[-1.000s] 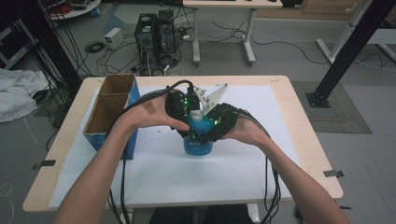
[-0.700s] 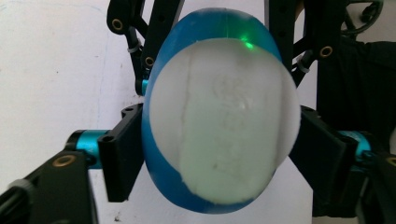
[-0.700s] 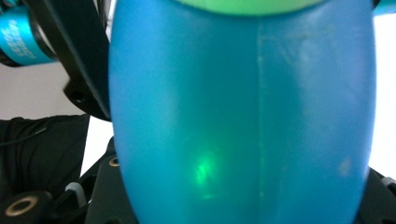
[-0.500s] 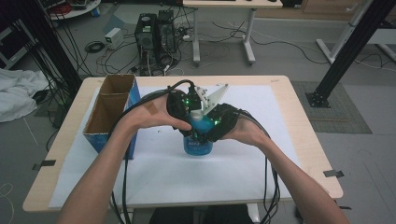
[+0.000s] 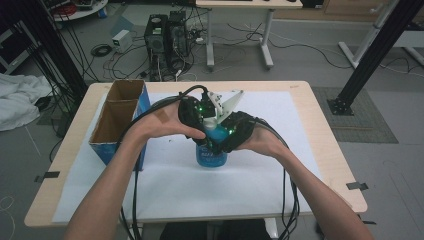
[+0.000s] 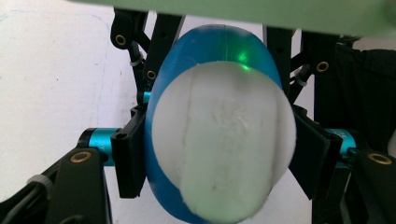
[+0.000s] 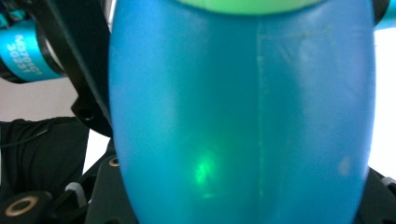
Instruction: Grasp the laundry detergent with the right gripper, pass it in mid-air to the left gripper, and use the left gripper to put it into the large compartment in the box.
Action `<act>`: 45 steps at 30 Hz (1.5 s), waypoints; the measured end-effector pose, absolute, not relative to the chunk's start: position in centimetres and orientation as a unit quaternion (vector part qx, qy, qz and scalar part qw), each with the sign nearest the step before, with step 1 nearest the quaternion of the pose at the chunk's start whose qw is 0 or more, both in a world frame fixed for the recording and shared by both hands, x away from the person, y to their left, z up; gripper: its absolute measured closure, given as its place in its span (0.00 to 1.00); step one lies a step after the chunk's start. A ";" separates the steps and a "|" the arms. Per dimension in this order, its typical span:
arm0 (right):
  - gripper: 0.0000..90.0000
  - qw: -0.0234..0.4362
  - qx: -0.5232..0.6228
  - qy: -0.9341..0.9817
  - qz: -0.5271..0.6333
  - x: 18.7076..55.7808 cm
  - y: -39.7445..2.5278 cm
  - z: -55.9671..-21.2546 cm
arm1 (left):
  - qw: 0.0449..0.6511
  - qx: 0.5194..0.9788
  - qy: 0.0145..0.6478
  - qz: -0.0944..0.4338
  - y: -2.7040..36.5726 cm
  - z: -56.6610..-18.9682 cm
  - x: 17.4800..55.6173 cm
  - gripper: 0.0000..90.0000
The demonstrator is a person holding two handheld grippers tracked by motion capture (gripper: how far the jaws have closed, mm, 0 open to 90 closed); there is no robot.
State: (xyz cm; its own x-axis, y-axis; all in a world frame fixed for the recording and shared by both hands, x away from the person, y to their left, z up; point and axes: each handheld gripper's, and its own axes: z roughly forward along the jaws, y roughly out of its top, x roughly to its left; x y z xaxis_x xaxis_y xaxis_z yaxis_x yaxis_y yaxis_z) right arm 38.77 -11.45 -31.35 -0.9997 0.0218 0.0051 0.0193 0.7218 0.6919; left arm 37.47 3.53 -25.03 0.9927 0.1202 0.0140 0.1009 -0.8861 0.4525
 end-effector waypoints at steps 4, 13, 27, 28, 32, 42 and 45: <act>0.51 0.003 0.011 0.928 0.371 38.7 -11.4 -31.4 | 0.230 0.971 0.057 0.024 3.6 -25.0 37.5 0.38; 0.51 0.000 0.008 0.928 0.373 38.7 -11.3 -31.5 | 0.230 0.971 0.054 0.028 3.7 -25.0 37.4 0.41; 0.50 -0.010 0.009 0.926 0.377 38.6 -11.3 -31.6 | 0.222 0.973 0.054 0.030 3.6 -25.0 37.3 0.42; 0.50 -0.008 0.012 0.926 0.377 38.6 -11.2 -31.6 | 0.221 0.973 0.055 0.030 3.6 -25.0 37.3 0.42; 0.50 -0.012 0.008 0.926 0.377 38.5 -11.2 -31.7 | 0.219 0.974 0.058 0.025 3.6 -25.0 37.3 0.42; 0.48 -0.013 0.007 0.927 0.374 38.4 -10.9 -31.9 | 0.218 0.974 0.062 0.020 3.8 -25.2 37.2 0.42; 0.48 -0.015 0.007 0.927 0.375 38.4 -10.9 -31.9 | 0.220 0.973 0.062 0.020 3.8 -25.2 37.2 0.42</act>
